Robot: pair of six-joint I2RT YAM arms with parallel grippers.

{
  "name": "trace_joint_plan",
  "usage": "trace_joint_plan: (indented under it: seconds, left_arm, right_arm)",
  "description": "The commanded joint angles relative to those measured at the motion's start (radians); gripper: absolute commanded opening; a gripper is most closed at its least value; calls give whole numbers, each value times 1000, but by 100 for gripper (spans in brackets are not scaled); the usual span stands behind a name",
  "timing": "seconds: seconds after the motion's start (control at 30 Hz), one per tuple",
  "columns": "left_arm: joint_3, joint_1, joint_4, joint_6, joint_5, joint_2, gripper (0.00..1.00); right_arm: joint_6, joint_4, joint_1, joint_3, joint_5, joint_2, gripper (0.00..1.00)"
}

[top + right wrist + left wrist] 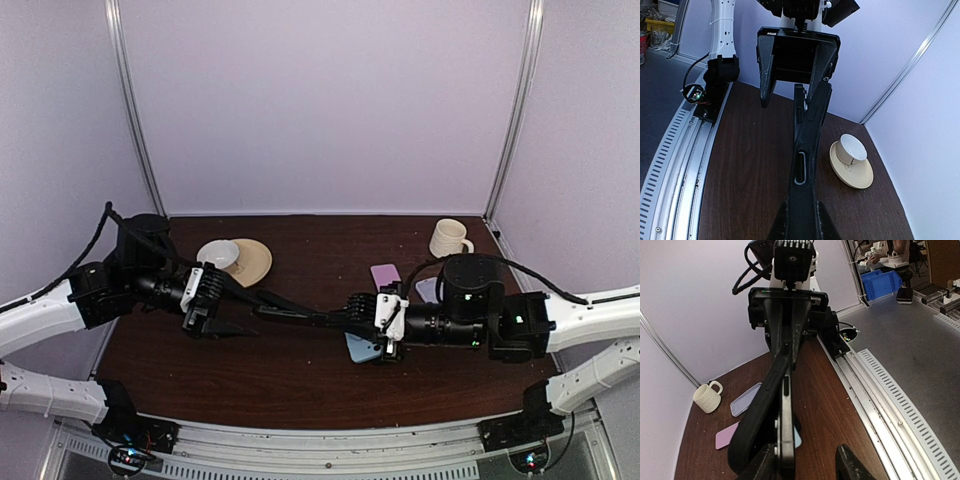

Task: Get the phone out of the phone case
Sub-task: Pass from the right arm to the left, then pick up the phone case from the phone.

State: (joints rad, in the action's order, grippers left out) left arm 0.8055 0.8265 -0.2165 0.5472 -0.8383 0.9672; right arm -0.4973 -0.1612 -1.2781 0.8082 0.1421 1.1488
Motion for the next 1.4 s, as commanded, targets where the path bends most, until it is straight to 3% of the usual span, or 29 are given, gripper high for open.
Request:
trace_joint_plan:
  seconds: [0.0, 0.3, 0.43, 0.63, 0.83, 0.93, 1.03, 1.2, 1.37]
  left_arm:
    - [-8, 14, 92, -21, 3, 8, 42]
    - [-31, 42, 111, 18, 73, 6, 25]
    - [-39, 49, 112, 47, 113, 3, 2]
    - [-51, 52, 120, 72, 160, 5, 0]
    - [-150, 53, 194, 291, 125, -19, 0]
    - [-166, 53, 235, 313, 147, -26, 0]
    - [-146, 54, 198, 353, 158, -10, 0]
    - [-116, 52, 125, 489, 148, 19, 0]
    - [17, 53, -20, 578, 118, 91, 0]
  right_arm:
    - [25, -141, -5, 49, 56, 10, 0]
    - [71, -207, -5, 43, 86, 46, 0]
    - [107, -234, -6, 25, 93, 50, 0]
    - [144, -238, -7, 3, 92, 42, 1]
    - [213, -156, -7, -19, 51, 14, 70]
    - [257, -126, -7, -43, 1, -11, 90]
    - [286, -95, -6, -62, -43, -43, 99]
    - [306, -11, -7, -57, -100, -83, 99]
    - [335, 148, -7, 13, -160, -103, 99]
